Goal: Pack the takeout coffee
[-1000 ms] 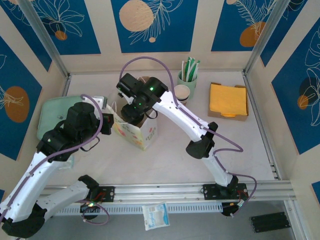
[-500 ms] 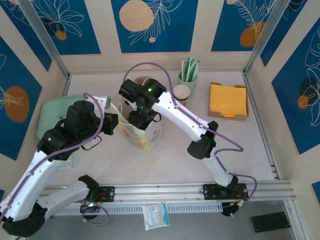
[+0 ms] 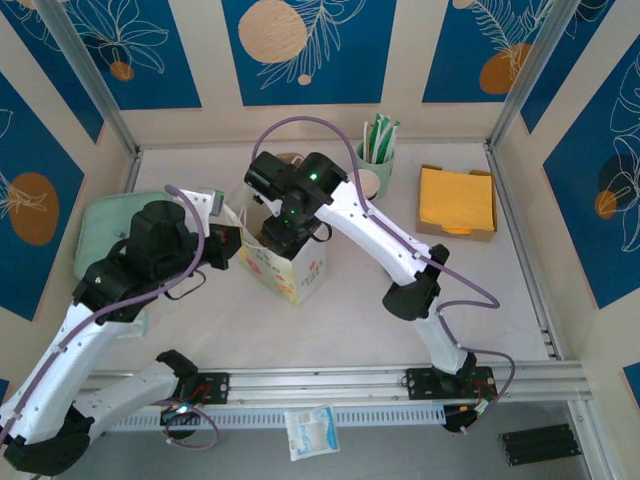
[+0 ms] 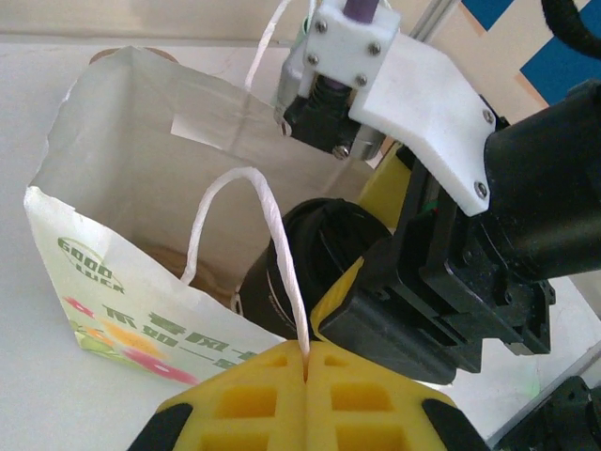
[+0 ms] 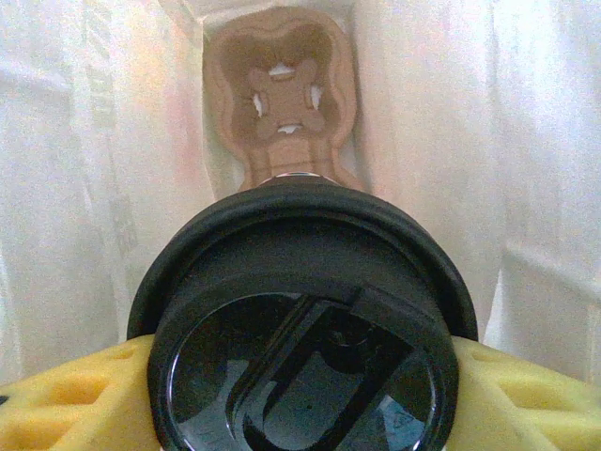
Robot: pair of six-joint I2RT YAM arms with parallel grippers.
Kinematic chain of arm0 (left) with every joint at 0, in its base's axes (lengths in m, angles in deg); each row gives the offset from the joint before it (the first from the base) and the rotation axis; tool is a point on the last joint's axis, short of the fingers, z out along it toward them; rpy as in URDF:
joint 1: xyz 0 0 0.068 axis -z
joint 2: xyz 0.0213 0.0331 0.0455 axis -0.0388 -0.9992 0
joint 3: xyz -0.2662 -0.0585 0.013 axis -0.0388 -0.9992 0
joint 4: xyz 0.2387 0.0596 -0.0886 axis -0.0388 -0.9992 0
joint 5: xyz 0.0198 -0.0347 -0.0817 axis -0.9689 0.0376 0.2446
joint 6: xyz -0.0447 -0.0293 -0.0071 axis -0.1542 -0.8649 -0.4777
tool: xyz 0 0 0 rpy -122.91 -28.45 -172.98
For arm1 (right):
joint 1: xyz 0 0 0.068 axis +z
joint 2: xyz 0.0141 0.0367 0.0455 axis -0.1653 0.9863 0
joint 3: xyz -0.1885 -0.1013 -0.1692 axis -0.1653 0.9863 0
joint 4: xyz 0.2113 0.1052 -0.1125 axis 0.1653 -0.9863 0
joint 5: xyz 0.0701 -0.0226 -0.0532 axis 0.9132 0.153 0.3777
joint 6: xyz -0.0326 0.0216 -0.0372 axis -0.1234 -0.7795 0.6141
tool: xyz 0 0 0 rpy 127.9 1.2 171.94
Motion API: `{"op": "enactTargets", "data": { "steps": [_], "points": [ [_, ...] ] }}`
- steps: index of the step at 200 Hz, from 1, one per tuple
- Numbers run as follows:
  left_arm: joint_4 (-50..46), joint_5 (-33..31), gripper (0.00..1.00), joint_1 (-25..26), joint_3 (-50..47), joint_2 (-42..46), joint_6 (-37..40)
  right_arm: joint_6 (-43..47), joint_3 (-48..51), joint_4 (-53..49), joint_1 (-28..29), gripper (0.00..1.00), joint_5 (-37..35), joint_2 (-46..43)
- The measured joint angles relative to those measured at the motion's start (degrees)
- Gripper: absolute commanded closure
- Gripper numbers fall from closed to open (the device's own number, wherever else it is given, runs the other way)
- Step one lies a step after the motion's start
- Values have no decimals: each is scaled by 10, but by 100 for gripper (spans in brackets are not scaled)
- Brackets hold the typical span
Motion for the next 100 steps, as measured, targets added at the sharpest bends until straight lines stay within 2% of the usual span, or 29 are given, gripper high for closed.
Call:
{"op": "enactTargets", "data": {
  "steps": [100],
  "points": [
    [8, 2, 100, 0, -15, 12, -1, -2, -22, 0, -3, 44, 0, 73]
  ]
}}
